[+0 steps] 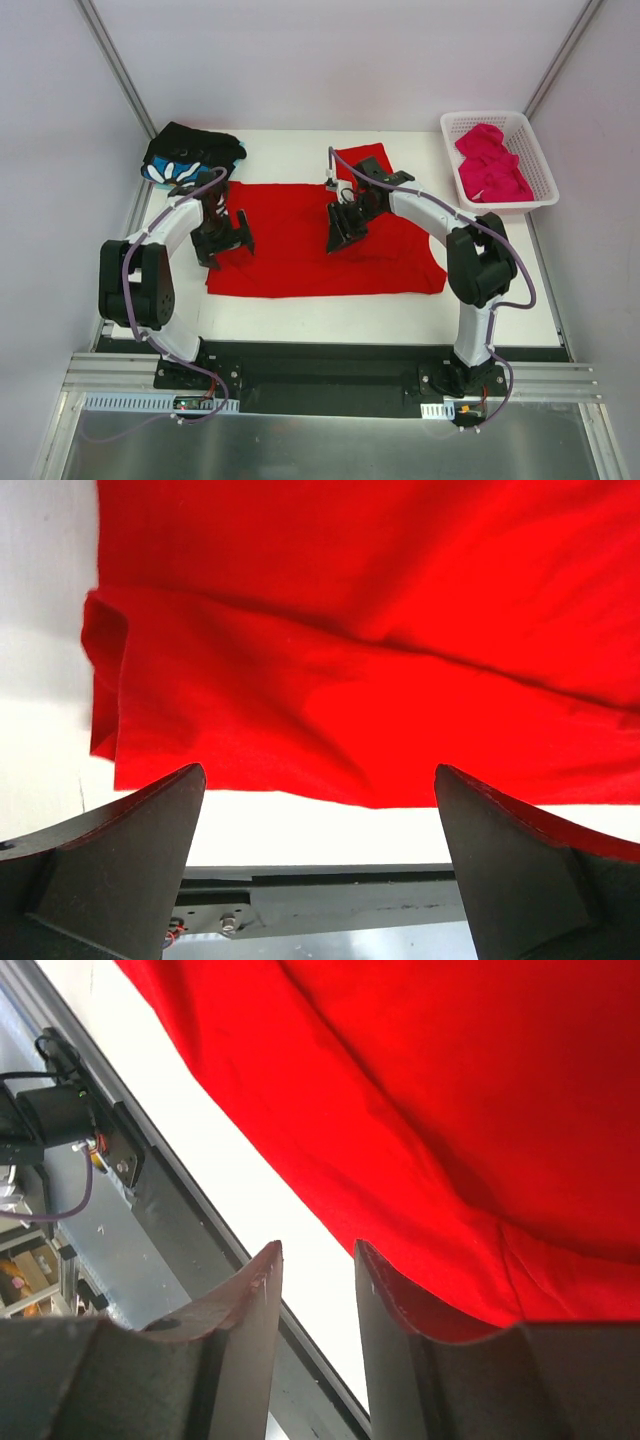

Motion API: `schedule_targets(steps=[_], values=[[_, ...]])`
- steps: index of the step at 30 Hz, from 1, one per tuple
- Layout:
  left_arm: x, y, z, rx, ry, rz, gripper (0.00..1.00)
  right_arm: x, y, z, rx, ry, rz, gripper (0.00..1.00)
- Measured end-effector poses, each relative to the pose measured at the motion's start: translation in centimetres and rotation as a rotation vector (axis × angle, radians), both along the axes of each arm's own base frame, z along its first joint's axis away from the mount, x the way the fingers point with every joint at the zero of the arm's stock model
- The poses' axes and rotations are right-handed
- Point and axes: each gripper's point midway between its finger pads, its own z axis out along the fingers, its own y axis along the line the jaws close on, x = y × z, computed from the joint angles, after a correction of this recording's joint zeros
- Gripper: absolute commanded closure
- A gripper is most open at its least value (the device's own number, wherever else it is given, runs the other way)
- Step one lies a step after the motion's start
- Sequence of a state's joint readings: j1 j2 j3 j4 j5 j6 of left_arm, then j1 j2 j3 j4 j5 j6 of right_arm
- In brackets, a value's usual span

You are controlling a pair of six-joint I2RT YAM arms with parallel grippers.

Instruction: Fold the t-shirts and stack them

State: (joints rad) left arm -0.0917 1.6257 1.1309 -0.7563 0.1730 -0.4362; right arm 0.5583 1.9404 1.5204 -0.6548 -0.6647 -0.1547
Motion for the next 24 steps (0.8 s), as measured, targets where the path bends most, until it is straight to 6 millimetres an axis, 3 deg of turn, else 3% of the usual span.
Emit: schedule_targets(steps=[4, 11, 24], values=[[-1.5, 0.7, 0.2, 0.034, 0.016, 0.042, 0.01, -0.2, 0.2, 0.4, 0.042, 0.005, 0.032, 0.59], [-2.1, 1.5, 1.2, 0.070, -0.039, 0.128, 0.01, 0.1, 0.1, 0.3, 0.062, 0.015, 0.030, 0.60], [-5.9, 1.4, -3.4, 0.040, -0.048, 0.265, 0.01, 3.7, -2.1, -1.6, 0.105, 0.069, -0.075, 0.59]])
